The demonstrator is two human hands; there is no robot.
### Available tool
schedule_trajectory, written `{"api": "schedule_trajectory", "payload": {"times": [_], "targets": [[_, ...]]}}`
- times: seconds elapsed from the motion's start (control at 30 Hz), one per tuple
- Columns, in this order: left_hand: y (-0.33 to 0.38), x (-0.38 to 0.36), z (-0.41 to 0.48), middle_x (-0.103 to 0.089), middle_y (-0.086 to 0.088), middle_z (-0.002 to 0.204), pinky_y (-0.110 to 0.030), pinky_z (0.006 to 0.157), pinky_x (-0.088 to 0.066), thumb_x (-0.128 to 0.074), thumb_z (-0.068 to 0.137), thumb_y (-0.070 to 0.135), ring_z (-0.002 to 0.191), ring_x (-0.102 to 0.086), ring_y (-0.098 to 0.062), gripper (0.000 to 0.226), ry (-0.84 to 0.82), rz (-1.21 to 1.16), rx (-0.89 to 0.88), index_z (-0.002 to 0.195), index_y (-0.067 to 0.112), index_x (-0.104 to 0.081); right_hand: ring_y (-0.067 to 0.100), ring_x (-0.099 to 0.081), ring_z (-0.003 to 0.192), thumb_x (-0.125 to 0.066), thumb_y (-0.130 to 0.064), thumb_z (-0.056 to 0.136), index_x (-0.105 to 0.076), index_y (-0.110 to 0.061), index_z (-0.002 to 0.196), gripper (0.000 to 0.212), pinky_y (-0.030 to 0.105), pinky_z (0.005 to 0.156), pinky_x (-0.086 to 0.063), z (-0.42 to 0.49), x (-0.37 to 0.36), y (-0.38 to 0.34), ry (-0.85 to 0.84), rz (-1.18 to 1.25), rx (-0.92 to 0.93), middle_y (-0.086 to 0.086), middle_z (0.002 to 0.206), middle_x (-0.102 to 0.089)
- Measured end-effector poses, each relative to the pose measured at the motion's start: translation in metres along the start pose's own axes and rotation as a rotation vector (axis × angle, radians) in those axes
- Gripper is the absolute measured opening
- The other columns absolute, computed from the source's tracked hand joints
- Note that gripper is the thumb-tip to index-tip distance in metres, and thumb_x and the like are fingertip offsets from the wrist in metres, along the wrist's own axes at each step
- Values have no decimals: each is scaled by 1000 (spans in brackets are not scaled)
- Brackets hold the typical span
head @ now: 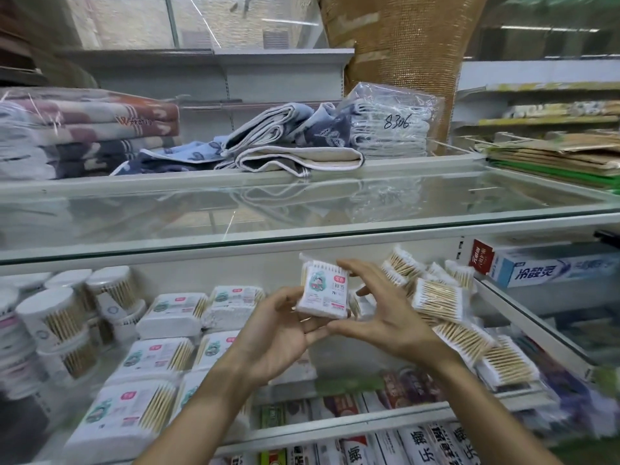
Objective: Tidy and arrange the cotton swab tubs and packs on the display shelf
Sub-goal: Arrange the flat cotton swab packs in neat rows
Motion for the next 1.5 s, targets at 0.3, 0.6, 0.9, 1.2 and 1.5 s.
{"api": "schedule_trajectory", "payload": {"times": [0.3,0.6,0.9,1.2,1.5], "targets": [[12,30,1,-38,19,146,-27,108,-36,-70,78,61,133,-39,1,77,156,1397,-378,141,41,-30,-2,-37,128,-77,-56,78,-38,-41,146,80,31,112,-36,-6,17,13,-160,-178,-142,-18,138,-41],[-17,35,12,-46,15,141,-37,115,-30,-69,77,59,131,-34,-5,78,20,1975,-264,141,34,-34,2,-39,127,-73,-54,81,-34,-36,149,80,27,107,-36,-25,7,29,-473,-294,-281,-12,150,-37],[-25,40,13,-42,9,143,-41,115,-31,-61,78,62,133,-30,-12,69,12,2089,-242,136,35,-37,4,-32,137,-68,-49,88,-37,-30,148,70,32,116,-29,-28,-5,25,-543,-376,-240,-12,155,-37],[-13,34,4,-49,20,131,-14,101,-30,-58,92,51,120,-39,5,42,131,1749,-467,129,35,-48,14,-39,127,-58,-20,95,-58,-33,130,37,38,108,-37,-2,38,24,17,-614,-67,-6,139,-49],[8,38,-10,-61,24,116,-12,91,-40,-62,94,39,113,-52,11,22,333,1398,-534,115,34,-59,28,-57,120,-61,-5,88,-64,-31,128,48,39,95,-44,17,43,36,-135,-752,-189,-1,149,-45]]}}
Point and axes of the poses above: each hand's wrist, its own z-axis towards the middle knuckle, its own x-axis out of the back of the hand, y = z × x, the point moved 1 cm from there along z, towards the middle knuckle
